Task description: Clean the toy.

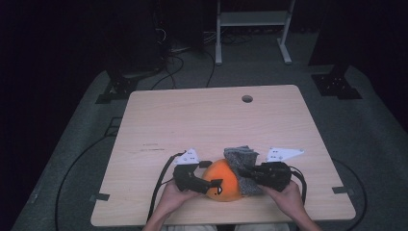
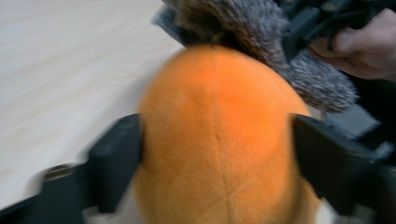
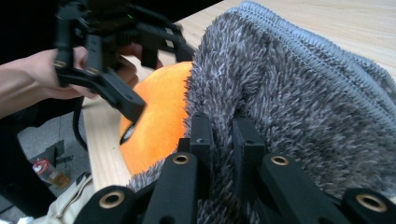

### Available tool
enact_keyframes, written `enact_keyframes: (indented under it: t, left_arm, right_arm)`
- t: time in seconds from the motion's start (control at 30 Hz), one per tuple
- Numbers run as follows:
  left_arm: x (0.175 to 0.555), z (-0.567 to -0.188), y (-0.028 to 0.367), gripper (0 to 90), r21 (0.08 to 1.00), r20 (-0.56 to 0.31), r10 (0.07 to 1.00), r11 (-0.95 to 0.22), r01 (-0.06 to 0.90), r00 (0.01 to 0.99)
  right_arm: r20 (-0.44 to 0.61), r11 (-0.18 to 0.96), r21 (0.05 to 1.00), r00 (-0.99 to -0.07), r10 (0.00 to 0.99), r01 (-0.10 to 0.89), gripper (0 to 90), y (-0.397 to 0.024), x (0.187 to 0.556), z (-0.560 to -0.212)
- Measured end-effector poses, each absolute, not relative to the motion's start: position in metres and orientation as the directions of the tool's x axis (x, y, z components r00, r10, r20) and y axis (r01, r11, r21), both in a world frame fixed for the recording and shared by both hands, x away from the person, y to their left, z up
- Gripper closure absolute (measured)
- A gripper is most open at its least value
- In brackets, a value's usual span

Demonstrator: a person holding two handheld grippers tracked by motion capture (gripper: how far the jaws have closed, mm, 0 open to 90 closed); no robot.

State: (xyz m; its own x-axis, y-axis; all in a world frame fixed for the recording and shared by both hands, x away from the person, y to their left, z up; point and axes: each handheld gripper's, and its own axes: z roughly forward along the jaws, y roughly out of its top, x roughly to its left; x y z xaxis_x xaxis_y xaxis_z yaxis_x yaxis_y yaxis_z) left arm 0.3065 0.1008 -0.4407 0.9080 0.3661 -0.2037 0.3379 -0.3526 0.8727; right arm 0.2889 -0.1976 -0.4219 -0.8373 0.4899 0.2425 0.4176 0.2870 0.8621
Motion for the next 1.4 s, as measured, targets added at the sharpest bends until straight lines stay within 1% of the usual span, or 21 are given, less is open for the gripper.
enact_keyframes:
  t: [0.1,0.17,0.2,0.23,0.27,0.4,0.5,0.53,0.57,0.6,0.63,0.8,0.9,1.03,1.1,1.13,1.17,1.2,1.23,1.33,1.4]
  left_arm:
    - [0.302,-0.431,0.101,45.8,0.896,-0.104,0.344,-0.375,0.238,0.933]
    - [0.297,-0.424,0.098,49.3,0.912,0.023,0.36,-0.389,0.127,0.933]
    - [0.292,-0.421,0.095,49.6,0.909,0.148,0.354,-0.417,0.014,0.923]
    - [0.292,-0.421,0.095,49.6,0.909,0.148,0.354,-0.417,0.014,0.923]
    - [0.29,-0.421,0.093,49.6,0.897,0.219,0.337,-0.439,-0.054,0.916]
    - [0.296,-0.431,0.095,43.6,0.905,0.177,0.346,-0.425,-0.014,0.922]
    - [0.303,-0.43,0.097,16.5,0.923,0.038,0.401,-0.365,0.121,0.915]
    - [0.306,-0.43,0.097,15.3,0.92,0.005,0.398,-0.361,0.152,0.917]
    - [0.305,-0.431,0.097,19.5,0.915,0.013,0.395,-0.376,0.149,0.918]
    - [0.302,-0.434,0.1,34.1,0.918,0.046,0.376,-0.381,0.109,0.926]
    - [0.302,-0.434,0.1,38.1,0.918,0.046,0.376,-0.381,0.109,0.926]
    - [0.295,-0.434,0.101,46.5,0.912,0.101,0.338,-0.407,0.048,0.936]
    - [0.292,-0.435,0.099,47.4,0.909,0.144,0.302,-0.417,-0.005,0.942]
    - [0.29,-0.434,0.097,46.7,0.902,0.172,0.287,-0.43,-0.034,0.942]
    - [0.293,-0.433,0.099,30.3,0.902,0.139,0.314,-0.432,0.011,0.939]
    - [0.296,-0.432,0.101,30.3,0.905,0.102,0.34,-0.423,0.056,0.935]
    - [0.299,-0.432,0.102,18.3,0.901,0.083,0.361,-0.425,0.084,0.929]
    - [0.303,-0.433,0.103,15.2,0.897,0.037,0.385,-0.42,0.139,0.922]
    - [0.303,-0.433,0.103,13.4,0.897,0.037,0.385,-0.42,0.139,0.922]
    - [0.305,-0.435,0.105,13.6,0.89,-0.032,0.371,-0.411,0.195,0.928]
    - [0.302,-0.436,0.103,24.3,0.895,-0.007,0.345,-0.417,0.16,0.938]
  right_arm:
    - [0.241,0.273,0.871,-0.838,0.489,0.41,80.3,-0.204,0.289,-0.416]
    - [0.24,0.225,0.893,-0.835,0.495,0.39,80.3,-0.21,0.292,-0.408]
    - [0.242,0.186,0.906,-0.826,0.508,0.38,80.3,-0.213,0.299,-0.402]
    - [0.242,0.186,0.906,-0.826,0.508,0.38,80.3,-0.213,0.299,-0.402]
    - [0.245,0.167,0.911,-0.821,0.516,0.377,80.3,-0.215,0.303,-0.4]
    - [0.264,0.208,0.882,-0.809,0.525,0.423,80.2,-0.209,0.317,-0.413]
    - [0.282,0.202,0.878,-0.809,0.515,0.435,80.2,-0.203,0.312,-0.419]
    - [0.274,0.211,0.879,-0.816,0.509,0.427,80.2,-0.201,0.31,-0.419]
    - [0.256,0.23,0.882,-0.828,0.499,0.411,80.2,-0.196,0.306,-0.417]
    - [0.218,0.26,0.885,-0.838,0.5,0.385,80.3,-0.194,0.3,-0.416]
    - [0.218,0.26,0.885,-0.838,0.5,0.385,80.3,-0.194,0.3,-0.416]
    - [0.247,0.254,0.86,-0.796,0.553,0.443,80.2,-0.223,0.305,-0.422]
    - [0.252,0.213,0.887,-0.816,0.52,0.409,80.2,-0.224,0.305,-0.411]
    - [0.231,0.246,0.888,-0.839,0.493,0.389,80.1,-0.207,0.31,-0.405]
    - [0.247,0.254,0.877,-0.836,0.489,0.408,80.2,-0.201,0.314,-0.411]
    - [0.26,0.247,0.875,-0.833,0.489,0.418,80.2,-0.201,0.314,-0.413]
    - [0.27,0.239,0.873,-0.83,0.489,0.425,80.2,-0.203,0.31,-0.416]
    - [0.268,0.245,0.871,-0.83,0.49,0.426,80.2,-0.204,0.308,-0.416]
    - [0.268,0.245,0.871,-0.83,0.49,0.426,80.2,-0.204,0.308,-0.416]
    - [0.264,0.247,0.874,-0.835,0.482,0.418,80.2,-0.208,0.293,-0.421]
    - [0.258,0.254,0.873,-0.837,0.483,0.416,80.2,-0.209,0.289,-0.421]
